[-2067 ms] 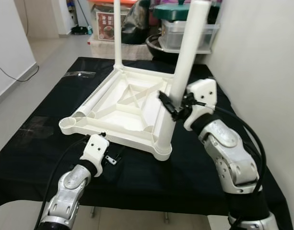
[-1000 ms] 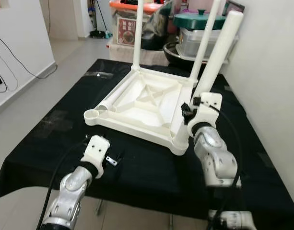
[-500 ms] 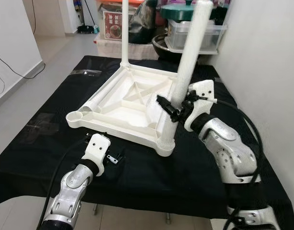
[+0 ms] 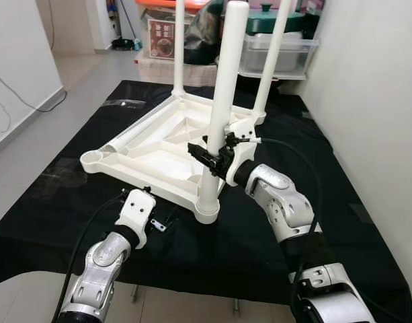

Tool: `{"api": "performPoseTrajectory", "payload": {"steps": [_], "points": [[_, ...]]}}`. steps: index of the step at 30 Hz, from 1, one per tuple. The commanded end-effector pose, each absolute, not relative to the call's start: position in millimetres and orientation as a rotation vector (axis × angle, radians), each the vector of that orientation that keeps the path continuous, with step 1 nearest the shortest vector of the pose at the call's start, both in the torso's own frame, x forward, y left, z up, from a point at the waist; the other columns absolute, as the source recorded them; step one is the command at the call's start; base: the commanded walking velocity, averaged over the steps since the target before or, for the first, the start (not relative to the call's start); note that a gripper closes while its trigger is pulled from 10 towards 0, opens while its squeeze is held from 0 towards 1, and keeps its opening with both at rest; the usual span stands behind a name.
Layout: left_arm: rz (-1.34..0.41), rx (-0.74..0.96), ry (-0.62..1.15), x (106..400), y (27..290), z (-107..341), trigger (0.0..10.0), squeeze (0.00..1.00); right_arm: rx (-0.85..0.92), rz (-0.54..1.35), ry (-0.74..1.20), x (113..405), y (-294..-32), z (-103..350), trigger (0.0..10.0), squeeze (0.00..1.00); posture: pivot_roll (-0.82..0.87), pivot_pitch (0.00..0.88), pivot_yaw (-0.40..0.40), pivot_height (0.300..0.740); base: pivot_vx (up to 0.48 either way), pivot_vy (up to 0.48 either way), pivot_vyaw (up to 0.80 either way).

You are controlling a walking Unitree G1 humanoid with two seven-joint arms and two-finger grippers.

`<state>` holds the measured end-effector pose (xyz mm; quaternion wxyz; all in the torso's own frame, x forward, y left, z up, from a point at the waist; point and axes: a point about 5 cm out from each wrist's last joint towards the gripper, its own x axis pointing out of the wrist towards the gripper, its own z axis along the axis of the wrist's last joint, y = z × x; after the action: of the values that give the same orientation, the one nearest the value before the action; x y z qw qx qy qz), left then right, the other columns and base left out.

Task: Building children table

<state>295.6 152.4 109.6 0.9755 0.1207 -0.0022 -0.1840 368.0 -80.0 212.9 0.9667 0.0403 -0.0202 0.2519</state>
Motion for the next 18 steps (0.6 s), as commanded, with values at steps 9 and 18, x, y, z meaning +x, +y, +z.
{"api": "performPoseTrajectory", "payload": {"steps": [9, 18], "points": [[-0.398, 0.221, 0.023, 290.5, 145.5, 101.5, 10.0, 0.00, 0.111, -0.044, 0.051, 327.0, -130.3, 181.5, 10.0, 0.00, -0.04, 0.000, -0.042, 0.740, 0.000, 0.000, 0.00], [-0.428, 0.214, 0.024, 293.2, 140.7, 103.0, 10.0, 0.00, 0.059, 0.458, -0.121, 318.0, -113.5, 217.4, 10.0, 0.00, -0.05, 0.000, -0.017, 0.740, 0.000, 0.000, 0.00]]}}
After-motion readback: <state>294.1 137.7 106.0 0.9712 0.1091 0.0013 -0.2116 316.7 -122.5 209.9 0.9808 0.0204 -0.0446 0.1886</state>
